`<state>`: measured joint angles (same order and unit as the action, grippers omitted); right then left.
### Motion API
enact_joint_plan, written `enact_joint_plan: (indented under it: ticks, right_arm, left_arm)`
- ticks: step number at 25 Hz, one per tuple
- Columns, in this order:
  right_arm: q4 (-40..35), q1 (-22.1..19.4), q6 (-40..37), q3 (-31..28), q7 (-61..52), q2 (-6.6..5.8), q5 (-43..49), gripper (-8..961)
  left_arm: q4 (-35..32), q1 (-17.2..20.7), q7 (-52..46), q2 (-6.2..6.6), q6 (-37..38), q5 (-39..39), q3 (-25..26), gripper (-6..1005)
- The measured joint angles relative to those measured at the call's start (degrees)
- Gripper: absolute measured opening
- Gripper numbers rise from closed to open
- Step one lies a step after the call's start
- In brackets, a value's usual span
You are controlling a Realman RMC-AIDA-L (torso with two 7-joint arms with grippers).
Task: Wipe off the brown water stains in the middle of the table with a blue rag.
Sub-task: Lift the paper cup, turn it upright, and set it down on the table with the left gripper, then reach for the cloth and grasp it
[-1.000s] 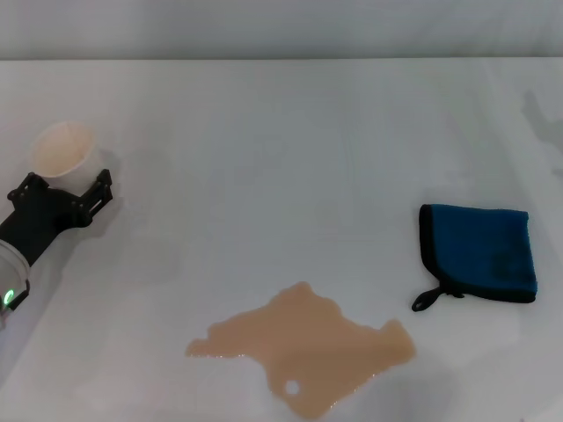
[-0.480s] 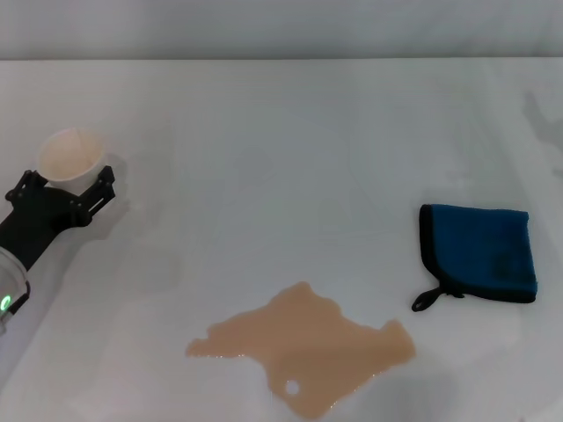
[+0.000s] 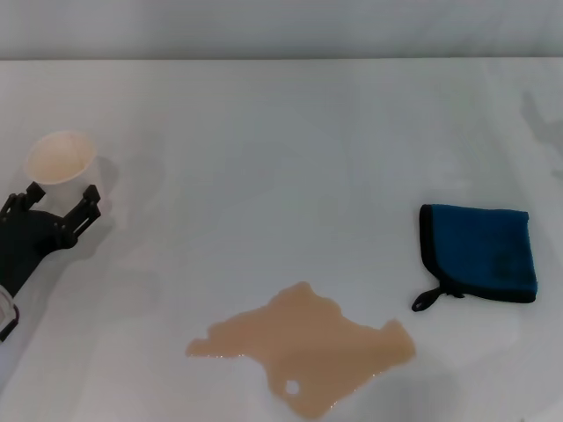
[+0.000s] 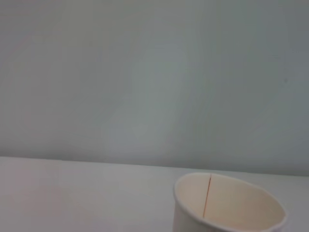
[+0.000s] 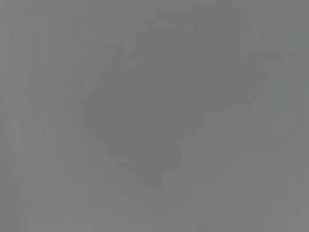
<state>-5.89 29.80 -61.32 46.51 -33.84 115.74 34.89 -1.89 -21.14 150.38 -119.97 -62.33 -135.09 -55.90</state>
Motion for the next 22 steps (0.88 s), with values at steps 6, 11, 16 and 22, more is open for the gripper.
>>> enact_joint_plan:
  ticks: [6, 11, 16, 22]
  right_arm:
    - [0.19, -0.01, -0.02, 0.14, -0.08, 0.01, 0.06, 841]
    - [0.35, -0.29, -0.18, 0.07, -0.15, 0.01, 0.09, 841]
    - [0.44, -0.68, -1.51, -0.04, -0.43, -0.03, 0.09, 841]
    - [0.24, -1.03, -1.65, 0.11, -4.67, -0.17, 0.26, 840]
  left_arm:
    - [1.45, 0.30, -0.03, 0.00, -0.44, 0.00, 0.04, 878]
    - [2.92, 1.51, -0.60, 0.00, -4.70, -0.42, 0.21, 877]
    - [4.47, 3.67, -4.94, 0.00, -12.30, -2.21, 0.26, 877]
    - [5.75, 6.33, -7.35, 0.03, -17.58, -3.77, 0.27, 877]
